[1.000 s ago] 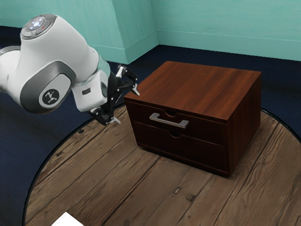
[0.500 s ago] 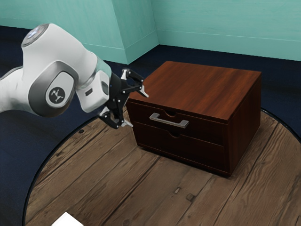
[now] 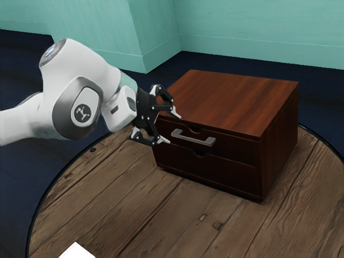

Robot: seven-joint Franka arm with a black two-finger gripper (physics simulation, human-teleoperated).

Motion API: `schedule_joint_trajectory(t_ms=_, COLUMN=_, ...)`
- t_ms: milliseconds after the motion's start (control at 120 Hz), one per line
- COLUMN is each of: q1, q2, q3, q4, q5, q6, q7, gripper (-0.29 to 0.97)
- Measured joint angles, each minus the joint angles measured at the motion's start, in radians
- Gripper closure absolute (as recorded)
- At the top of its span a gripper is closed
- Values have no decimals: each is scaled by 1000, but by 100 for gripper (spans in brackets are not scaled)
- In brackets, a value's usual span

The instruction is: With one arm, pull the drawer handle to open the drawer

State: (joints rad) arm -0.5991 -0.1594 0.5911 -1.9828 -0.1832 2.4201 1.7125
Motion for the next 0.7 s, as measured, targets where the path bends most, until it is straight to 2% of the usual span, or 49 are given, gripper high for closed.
schedule_joint_trajectory(t_ms=150, q1=-24, q2=44, q3=1, q4=0, q5=-51, q6=12, q7=9, gripper=27)
schedule_joint_trajectory(t_ms=433, q1=-18, q2=111, q3=1, q4=8, q5=-69, q6=21, q7=21, gripper=28)
schedule_joint_trajectory(t_ms=700, q1=-24, q2=128, q3=2, q4=23, q5=-87, q6=30, q7=27, gripper=15)
